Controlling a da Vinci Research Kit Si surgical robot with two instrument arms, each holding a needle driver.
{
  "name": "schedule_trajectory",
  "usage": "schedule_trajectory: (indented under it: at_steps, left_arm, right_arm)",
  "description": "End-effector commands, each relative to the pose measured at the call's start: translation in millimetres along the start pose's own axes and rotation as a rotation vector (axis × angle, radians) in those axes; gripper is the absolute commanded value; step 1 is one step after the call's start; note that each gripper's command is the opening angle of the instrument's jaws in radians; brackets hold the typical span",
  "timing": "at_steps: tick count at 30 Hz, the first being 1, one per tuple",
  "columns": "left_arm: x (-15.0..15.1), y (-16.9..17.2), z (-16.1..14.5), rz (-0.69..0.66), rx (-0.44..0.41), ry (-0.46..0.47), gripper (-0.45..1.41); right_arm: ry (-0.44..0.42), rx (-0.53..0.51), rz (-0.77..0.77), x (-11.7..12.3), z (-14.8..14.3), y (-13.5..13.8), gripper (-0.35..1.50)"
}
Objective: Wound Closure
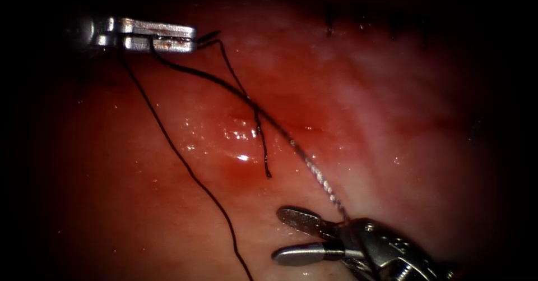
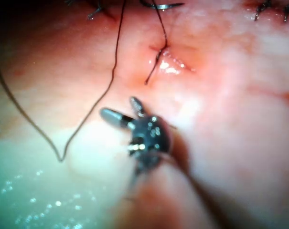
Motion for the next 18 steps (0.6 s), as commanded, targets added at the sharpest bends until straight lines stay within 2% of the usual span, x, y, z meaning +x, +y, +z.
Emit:
schedule_trajectory:
  at_steps: [1,5,8,12,18]
  left_arm:
    - [-0.3,0.7,0.6,-0.01,-0.001,-0.001,-0.45]
    - [-0.3,3.4,0.9,-0.033,-0.005,0.003,-0.45]
    - [-0.7,5.5,1.6,-0.039,-0.006,0.005,-0.45]
    - [-1.3,7.6,2.7,-0.048,-0.008,0.007,-0.45]
    - [-2.0,9.3,4.2,-0.043,0.001,0.009,-0.45]
  right_arm:
    - [-0.019,-0.02,-0.052,0.0,0.3,1.2,0.88]
    - [-0.034,0.0,-0.178,2.2,-0.2,1.9,0.88]
    - [-0.036,0.007,-0.186,4.2,-0.2,1.9,0.86]
    - [-0.031,0.004,-0.167,7.0,0.1,1.9,0.69]
    - [-0.074,0.009,-0.185,8.6,2.7,1.9,0.52]
